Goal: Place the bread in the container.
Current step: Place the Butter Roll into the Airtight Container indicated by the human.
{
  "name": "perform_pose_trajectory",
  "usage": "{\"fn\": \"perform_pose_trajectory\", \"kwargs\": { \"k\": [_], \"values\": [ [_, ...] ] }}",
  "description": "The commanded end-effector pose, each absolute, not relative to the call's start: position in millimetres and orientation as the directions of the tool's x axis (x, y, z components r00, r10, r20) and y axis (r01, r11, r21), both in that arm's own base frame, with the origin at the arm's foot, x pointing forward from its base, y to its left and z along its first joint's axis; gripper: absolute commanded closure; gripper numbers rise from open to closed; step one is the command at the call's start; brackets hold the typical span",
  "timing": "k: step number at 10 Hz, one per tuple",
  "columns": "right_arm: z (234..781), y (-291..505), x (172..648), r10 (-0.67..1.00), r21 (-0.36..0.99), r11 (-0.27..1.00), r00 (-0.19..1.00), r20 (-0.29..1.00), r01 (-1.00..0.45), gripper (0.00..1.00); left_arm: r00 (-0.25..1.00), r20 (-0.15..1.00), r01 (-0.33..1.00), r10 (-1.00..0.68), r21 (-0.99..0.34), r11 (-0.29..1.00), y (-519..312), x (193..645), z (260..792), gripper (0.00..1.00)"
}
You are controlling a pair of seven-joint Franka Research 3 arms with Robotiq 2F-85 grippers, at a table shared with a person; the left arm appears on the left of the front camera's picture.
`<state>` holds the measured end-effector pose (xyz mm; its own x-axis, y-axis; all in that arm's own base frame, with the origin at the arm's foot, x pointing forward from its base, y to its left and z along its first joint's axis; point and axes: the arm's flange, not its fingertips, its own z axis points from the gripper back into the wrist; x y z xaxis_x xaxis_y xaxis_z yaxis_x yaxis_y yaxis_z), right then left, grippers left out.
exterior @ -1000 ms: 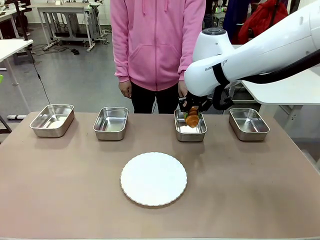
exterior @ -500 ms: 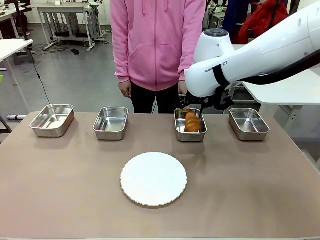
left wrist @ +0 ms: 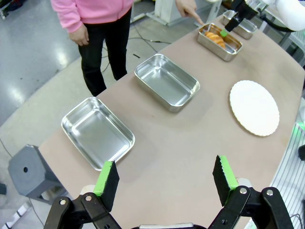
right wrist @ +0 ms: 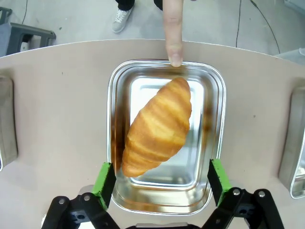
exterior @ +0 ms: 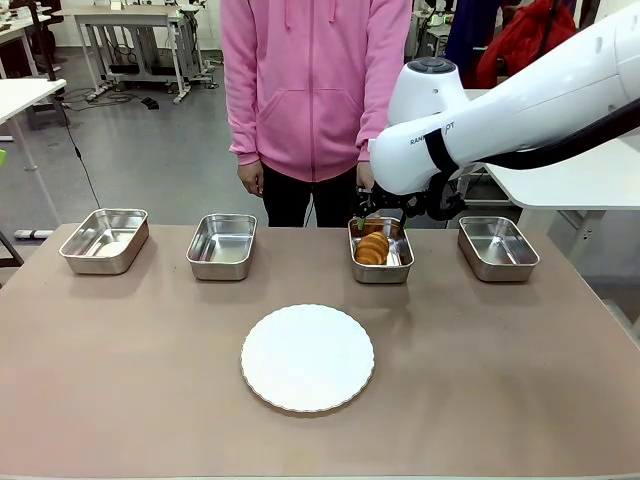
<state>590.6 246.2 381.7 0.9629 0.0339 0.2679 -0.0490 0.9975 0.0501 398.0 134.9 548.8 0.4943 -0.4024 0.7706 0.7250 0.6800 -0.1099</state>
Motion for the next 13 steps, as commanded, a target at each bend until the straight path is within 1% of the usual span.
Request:
{"fn": "perform_pose_trajectory", "kwargs": {
  "k": [1,8,9,11,13],
  "values": [
    [382,245,591,0.037,0.046,0.998,0.962,0.271,-0.051,0.0,0.491,0.772,0.727,-0.404,-0.106,0.679,135,397,549,0.0],
    [382,246,591,0.034,0.05,0.998,0.963,0.268,-0.049,0.0,0.491,0.772,0.727,-0.404,-0.106,0.679,135,397,549,0.0],
    [402,248,570,0.036,0.067,0.996,0.953,0.301,-0.059,0.0,0.491,0.772,0.727,-0.404,-0.106,0.679,135,397,549,0.0],
    [430,247,528,0.059,0.051,0.995,0.93,0.363,-0.083,0.0,0.491,0.772,0.727,-0.404,-0.106,0.679,135,397,549,0.0],
    [451,234,472,0.079,0.043,0.993,0.908,0.412,-0.106,0.0,0.491,0.772,0.727,-0.404,-0.106,0.679,135,397,549,0.0]
  ]
}}
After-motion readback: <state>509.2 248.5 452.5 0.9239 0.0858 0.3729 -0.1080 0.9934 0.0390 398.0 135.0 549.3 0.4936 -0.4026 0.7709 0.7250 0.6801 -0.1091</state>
